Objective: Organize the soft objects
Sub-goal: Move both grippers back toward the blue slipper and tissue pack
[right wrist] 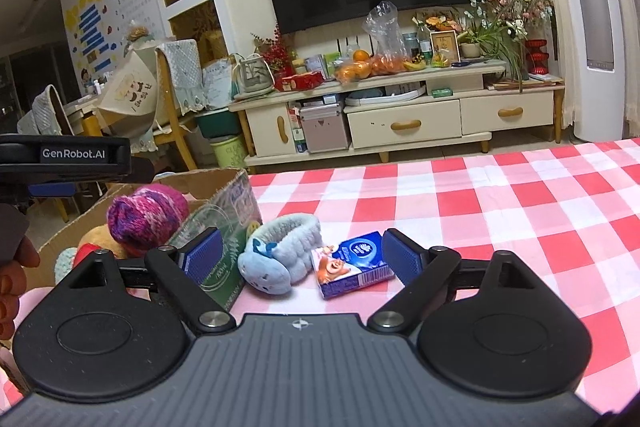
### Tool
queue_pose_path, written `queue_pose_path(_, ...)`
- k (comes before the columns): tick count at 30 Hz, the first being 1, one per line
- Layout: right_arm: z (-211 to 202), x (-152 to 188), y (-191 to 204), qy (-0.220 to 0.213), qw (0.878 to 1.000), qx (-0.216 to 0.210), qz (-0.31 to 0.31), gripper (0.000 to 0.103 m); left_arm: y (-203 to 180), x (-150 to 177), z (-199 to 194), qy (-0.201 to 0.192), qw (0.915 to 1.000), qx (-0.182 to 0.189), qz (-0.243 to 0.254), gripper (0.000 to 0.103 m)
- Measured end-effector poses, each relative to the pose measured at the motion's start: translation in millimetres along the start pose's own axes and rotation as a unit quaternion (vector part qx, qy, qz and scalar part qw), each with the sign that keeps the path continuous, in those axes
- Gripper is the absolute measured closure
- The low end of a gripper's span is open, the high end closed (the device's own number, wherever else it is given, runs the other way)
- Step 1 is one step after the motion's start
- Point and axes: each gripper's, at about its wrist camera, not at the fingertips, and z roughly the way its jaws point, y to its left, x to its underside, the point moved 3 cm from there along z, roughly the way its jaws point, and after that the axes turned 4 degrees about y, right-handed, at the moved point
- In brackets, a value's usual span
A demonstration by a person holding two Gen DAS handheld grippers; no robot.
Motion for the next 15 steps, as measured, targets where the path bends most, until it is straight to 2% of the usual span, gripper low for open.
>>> queue_pose_path(15,28.4,3.3,-14.2,0.026,0.999,0.016,-0.011,0.0,-14.6,4.4,-2.1,-0.002,0.9998,-0.002,0.017,0.001)
